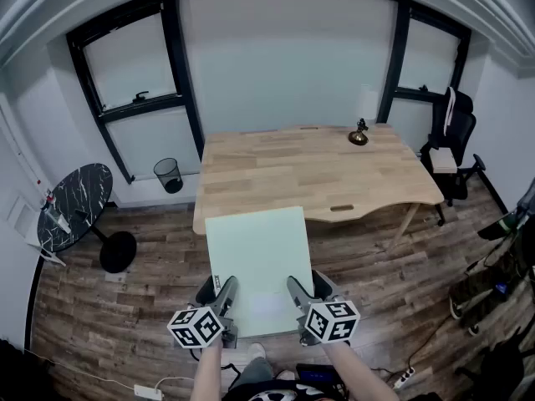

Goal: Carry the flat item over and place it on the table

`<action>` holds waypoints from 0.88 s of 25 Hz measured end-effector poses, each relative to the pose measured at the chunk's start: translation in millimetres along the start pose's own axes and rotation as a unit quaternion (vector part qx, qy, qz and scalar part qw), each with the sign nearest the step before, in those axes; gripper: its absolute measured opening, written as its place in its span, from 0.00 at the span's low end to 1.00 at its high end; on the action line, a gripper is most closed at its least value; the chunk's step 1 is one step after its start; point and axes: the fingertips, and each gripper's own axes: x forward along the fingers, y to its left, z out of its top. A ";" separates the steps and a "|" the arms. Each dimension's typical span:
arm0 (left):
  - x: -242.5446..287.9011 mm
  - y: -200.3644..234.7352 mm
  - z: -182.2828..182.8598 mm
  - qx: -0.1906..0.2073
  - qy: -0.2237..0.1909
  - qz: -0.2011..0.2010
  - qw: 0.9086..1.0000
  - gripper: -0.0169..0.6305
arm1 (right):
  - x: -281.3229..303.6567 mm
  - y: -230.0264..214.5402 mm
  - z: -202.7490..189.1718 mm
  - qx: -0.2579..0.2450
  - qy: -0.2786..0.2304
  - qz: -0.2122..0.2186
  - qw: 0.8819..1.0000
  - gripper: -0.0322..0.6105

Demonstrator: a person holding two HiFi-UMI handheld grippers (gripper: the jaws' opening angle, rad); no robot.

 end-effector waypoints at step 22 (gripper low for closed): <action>63.4 14.3 7.5 -0.007 -0.001 -0.014 1.000 0.47 | 46.8 -36.1 18.1 0.006 -0.002 -0.006 1.000 0.47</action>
